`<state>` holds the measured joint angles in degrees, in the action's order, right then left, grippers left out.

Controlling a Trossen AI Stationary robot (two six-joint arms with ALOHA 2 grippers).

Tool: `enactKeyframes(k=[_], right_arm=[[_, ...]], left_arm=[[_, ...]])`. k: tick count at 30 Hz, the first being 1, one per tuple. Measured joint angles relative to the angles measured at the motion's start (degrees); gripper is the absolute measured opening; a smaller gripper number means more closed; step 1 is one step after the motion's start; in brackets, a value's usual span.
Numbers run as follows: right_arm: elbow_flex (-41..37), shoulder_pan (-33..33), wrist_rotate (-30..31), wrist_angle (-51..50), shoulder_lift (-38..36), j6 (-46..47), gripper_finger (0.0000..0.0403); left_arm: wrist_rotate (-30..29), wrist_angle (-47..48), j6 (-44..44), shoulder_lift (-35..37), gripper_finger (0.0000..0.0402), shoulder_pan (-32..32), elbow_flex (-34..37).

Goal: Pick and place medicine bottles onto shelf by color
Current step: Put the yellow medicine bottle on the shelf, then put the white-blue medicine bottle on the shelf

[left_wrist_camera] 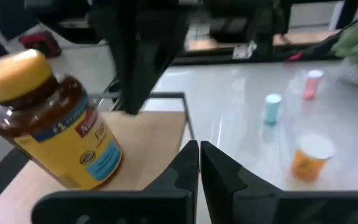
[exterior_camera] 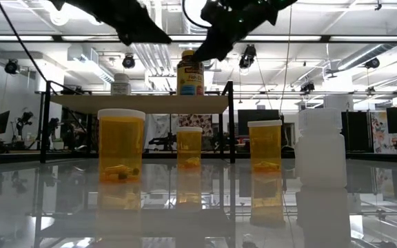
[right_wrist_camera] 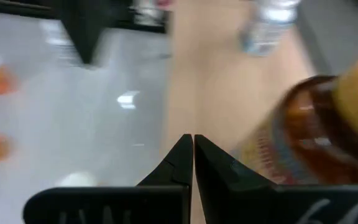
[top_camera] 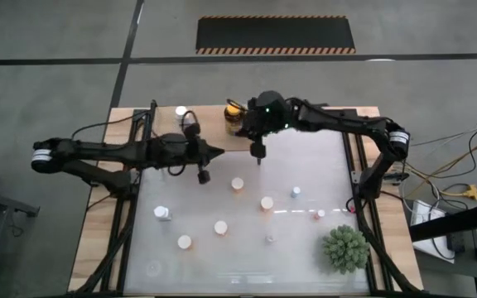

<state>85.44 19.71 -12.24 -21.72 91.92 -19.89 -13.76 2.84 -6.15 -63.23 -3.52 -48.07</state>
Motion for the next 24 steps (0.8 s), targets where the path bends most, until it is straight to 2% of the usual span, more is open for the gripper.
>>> enactKeyframes(k=[4, 6, 11, 17, 24], right_arm=[[-0.5, -2.6, 14.2, 3.1, 0.0, -0.5, 0.0009], [-0.5, -2.9, 17.8, 4.7, 0.0, 0.4, 0.0009], [-0.5, -2.4, 18.9, 5.1, 0.0, 2.6, 0.0009], [-0.5, -2.2, 18.9, 6.7, 0.0, 2.5, 0.0009], [-1.0, -3.8, 17.5, -2.1, -6.7, 2.4, 0.0009]], left_arm=[[0.0, -0.4, -0.1, 4.2, 0.0, 1.3, 1.6], [0.0, -0.8, 0.4, 6.3, 0.0, 1.4, 3.1], [-0.1, -2.2, 3.3, 9.9, 0.0, 1.4, 6.4], [-0.1, -8.7, 4.4, 11.4, 0.0, 1.4, 10.9], [1.7, -8.0, 9.3, 11.2, 0.0, 2.4, 12.0]])
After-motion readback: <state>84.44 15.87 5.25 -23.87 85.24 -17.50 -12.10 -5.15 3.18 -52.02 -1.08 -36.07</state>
